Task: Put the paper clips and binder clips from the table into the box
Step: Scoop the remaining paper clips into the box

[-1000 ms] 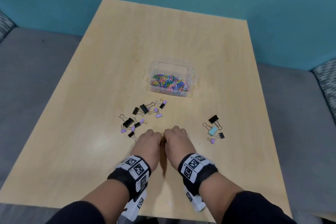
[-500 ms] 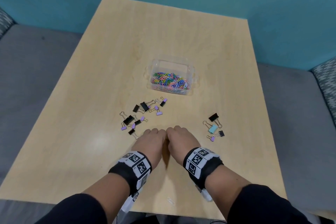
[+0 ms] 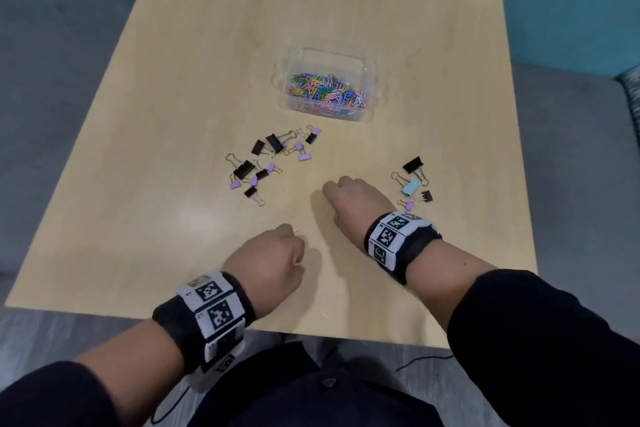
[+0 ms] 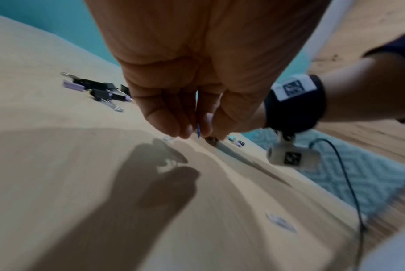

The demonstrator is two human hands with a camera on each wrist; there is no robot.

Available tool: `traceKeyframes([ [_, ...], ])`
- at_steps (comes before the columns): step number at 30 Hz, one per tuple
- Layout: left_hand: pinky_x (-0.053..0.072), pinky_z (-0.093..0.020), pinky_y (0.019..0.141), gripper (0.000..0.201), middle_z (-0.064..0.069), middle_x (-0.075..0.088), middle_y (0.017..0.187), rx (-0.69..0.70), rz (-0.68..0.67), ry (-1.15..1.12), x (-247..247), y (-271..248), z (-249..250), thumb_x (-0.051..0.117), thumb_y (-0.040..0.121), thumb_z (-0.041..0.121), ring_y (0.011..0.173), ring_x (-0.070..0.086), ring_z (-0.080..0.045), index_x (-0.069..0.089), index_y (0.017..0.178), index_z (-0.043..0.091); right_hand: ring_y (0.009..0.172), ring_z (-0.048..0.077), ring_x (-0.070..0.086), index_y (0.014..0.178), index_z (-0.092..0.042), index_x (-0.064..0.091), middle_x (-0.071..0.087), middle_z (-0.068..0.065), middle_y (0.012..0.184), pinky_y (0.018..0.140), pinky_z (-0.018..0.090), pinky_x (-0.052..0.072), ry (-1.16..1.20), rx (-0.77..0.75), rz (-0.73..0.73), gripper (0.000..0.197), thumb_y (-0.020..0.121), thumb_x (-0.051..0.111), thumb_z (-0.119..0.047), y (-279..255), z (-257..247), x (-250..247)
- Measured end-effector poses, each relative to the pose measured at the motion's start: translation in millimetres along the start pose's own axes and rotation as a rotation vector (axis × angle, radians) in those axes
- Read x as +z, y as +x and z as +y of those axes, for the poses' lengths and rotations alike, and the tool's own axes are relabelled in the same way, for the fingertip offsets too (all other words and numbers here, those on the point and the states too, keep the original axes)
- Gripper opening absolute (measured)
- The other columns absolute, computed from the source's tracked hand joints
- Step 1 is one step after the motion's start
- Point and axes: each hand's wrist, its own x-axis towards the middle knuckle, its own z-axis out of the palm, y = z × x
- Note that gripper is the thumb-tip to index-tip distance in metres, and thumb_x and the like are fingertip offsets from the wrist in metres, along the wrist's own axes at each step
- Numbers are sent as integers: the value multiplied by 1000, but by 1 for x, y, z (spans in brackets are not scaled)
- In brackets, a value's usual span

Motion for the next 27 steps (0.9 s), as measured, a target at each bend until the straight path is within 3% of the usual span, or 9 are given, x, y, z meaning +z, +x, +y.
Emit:
traceKeyframes([
  [2,40,-30,69,25,3,47,93,78,-77,91,13,-7,5,58,84,41,82,48,-18,55,87,17,68,26,39,93,-9,45,40,8,81,54,33,29,50,22,-7,19,79,46,4,0,2,0],
  [4,41,-31,74,34,2,47,99,175,-125,185,25,-9,12,57,83,49,90,46,-18,55,93,17,68,27,43,87,-11,43,42,7,80,55,33,31,150,76,-4,16,80,45,3,-1,5,-4],
  [8,45,-36,74,21,-5,51,101,391,-265,370,41,-6,29,64,80,22,90,49,-25,55,96,12,71,30,54,86,-10,51,58,10,81,58,34,43,450,295,47,13,78,46,-1,-10,17,-9],
  [11,43,-38,78,35,-10,50,108,425,-268,411,43,-3,34,56,71,1,93,46,-29,53,104,8,59,27,56,79,-17,54,58,6,69,54,37,49,808,463,119,15,73,48,-4,-16,26,-7],
  [14,39,-39,83,39,-13,47,113,409,-260,416,42,-2,38,51,73,-3,99,43,-31,49,111,5,48,21,53,74,-13,53,55,8,62,53,36,50,1154,586,165,15,71,51,2,-20,36,-7],
  [17,41,-40,78,34,-14,50,107,405,-245,391,45,-3,38,50,73,-3,93,46,-32,49,106,4,46,21,53,73,-12,52,56,12,62,56,35,47,1317,658,165,19,74,52,7,-27,39,-8],
  [21,35,-33,67,16,-5,53,93,224,-209,192,42,0,31,41,82,1,83,48,-26,47,90,14,56,23,51,74,-9,52,55,15,69,57,34,48,1498,699,149,20,79,54,11,-31,36,-2],
  [23,35,-32,58,13,1,53,79,31,-93,10,31,6,22,40,83,5,72,50,-22,41,79,17,58,23,51,74,-8,53,54,15,71,56,34,49,1532,698,122,20,80,54,11,-30,34,1],
  [27,41,-28,54,12,4,60,70,-250,159,-265,-17,39,0,48,84,16,62,55,-17,49,84,27,50,23,53,70,-12,55,57,16,67,59,37,49,1425,696,73,19,77,56,6,-11,35,-9],
])
